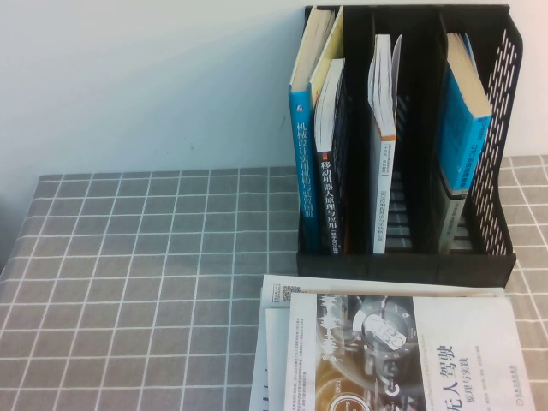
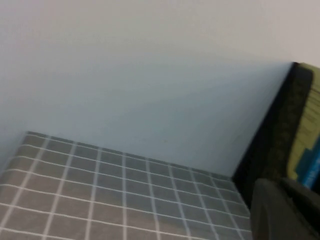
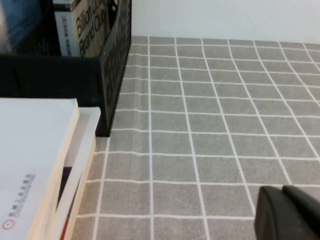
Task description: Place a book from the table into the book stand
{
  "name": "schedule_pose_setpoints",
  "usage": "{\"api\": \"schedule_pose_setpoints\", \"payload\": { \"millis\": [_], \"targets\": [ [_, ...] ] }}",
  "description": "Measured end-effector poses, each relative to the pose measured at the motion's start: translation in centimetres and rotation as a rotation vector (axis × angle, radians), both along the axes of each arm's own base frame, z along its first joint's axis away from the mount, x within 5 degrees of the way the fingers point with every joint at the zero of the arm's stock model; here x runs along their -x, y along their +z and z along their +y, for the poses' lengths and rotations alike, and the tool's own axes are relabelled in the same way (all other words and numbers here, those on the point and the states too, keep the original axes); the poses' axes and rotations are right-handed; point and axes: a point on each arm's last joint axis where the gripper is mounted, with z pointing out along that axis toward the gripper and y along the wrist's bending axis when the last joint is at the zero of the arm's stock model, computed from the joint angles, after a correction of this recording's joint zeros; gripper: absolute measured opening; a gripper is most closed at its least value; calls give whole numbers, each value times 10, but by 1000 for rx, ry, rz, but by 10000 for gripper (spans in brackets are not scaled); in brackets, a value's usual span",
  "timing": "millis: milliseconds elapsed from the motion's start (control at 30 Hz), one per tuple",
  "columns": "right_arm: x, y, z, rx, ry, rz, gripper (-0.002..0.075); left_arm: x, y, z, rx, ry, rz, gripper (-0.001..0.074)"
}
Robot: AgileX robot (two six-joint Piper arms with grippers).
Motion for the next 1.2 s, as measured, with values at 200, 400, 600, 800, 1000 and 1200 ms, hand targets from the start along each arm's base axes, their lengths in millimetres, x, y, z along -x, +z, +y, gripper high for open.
{"api": "schedule_pose_setpoints", "payload": {
  "millis": [200,400,600,800,1000,1200],
  "targets": [
    [0,0,0,0,0,0,-5,1,1,-8,-215,-72,-53,-4],
    [0,0,0,0,0,0,-5,0,0,1,-920,75,-107,-4],
    [0,0,0,0,0,0,-5,-1,-1,9,-1684,175,-123,-4],
    [0,0,0,0,0,0,-5,-1,-1,9,-1824,182,-131,-4],
    [0,0,0,0,0,0,-5,0,1,0,-1824,122,-237,-4],
    [0,0,0,0,0,0,-5,4,2,-16,-1810,23,-412,-4]
  ]
}}
